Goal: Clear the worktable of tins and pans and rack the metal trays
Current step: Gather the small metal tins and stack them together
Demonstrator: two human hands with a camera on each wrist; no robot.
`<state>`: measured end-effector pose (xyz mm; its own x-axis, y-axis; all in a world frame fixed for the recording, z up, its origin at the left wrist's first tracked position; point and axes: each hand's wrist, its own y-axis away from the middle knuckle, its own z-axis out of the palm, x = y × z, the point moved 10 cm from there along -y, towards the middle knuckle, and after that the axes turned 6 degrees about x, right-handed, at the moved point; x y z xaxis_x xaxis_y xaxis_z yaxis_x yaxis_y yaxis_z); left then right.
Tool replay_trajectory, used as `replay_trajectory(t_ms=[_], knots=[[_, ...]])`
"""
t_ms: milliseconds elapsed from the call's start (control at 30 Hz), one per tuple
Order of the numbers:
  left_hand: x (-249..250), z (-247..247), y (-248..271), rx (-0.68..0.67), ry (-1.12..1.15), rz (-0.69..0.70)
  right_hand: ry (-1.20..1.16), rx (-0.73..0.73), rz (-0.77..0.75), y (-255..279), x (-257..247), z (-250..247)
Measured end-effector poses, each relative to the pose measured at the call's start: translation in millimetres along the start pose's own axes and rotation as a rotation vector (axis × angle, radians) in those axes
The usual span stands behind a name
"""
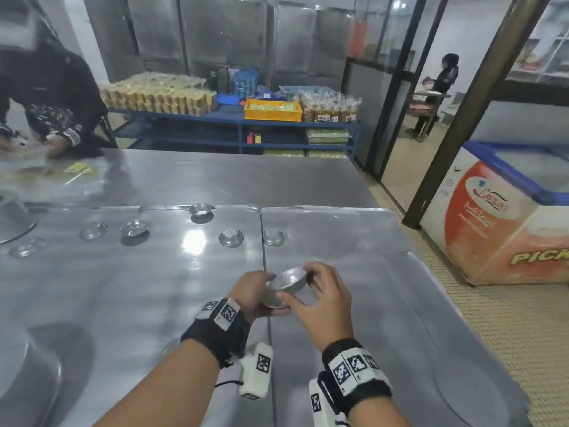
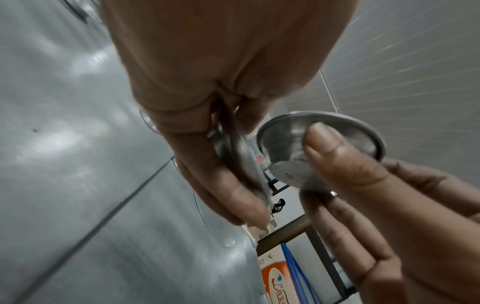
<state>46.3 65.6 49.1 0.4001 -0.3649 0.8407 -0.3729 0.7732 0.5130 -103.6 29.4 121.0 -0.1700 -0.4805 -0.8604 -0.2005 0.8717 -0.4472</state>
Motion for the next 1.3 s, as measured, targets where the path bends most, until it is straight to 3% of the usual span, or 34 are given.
replay_trajectory(t_ms=[133,433,733,900,1100,1300], knots=[[1,-36,4,-0.056,0.083,-0.038,-0.037,-0.009,0.024,16,-8,43],[14,-119,10,-0.003,-0.09,0.104,-0.041,-0.179,0.189,45,-10,128],[17,-185,9,0.108,-0.168,0.168,-0.106,-0.323,0.282,63,-23,176],[9,-210,-17,0.151,-0.249,0.206,-0.091,-0.402,0.328,64,-19,191],[15,-199,-1,0.175,-0.144,0.158,0.235,-0.638,0.283,41,12,203],[10,-185,-26,0.237,-0.027,0.076,0.727,-0.71,0.129,-18,68,200]])
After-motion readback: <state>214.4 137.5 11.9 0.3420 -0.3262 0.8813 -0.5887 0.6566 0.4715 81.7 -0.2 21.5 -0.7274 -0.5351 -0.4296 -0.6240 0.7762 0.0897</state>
